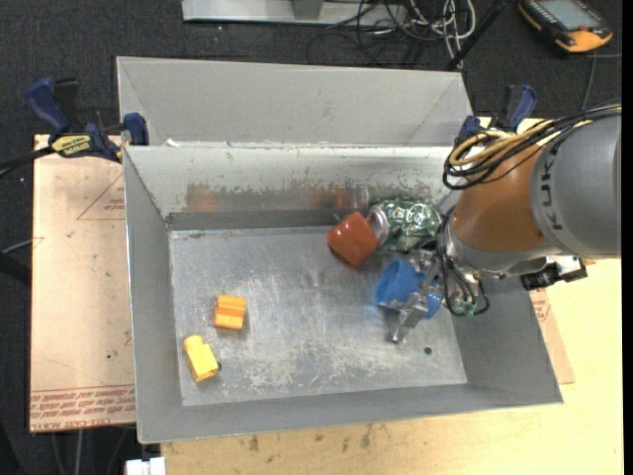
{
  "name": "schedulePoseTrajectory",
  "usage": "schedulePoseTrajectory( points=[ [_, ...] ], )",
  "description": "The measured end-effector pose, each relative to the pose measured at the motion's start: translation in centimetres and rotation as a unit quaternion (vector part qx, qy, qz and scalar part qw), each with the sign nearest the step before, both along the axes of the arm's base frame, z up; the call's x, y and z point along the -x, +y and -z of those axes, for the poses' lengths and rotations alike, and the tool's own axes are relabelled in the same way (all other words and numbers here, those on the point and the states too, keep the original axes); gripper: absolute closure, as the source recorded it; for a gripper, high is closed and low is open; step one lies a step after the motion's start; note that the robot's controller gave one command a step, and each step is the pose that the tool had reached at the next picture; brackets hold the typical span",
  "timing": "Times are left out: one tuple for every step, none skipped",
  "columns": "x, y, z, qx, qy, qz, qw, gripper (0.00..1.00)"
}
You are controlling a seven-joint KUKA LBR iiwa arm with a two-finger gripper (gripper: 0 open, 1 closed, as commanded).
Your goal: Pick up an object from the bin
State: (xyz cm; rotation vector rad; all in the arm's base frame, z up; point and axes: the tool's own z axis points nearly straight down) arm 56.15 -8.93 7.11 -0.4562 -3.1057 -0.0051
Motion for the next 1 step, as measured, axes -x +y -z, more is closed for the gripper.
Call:
schedulePoseTrajectory(
  points=[
    [0.00, 0.00, 0.00, 0.000, 0.0000, 0.000, 1.0000, 1.00]
  ],
)
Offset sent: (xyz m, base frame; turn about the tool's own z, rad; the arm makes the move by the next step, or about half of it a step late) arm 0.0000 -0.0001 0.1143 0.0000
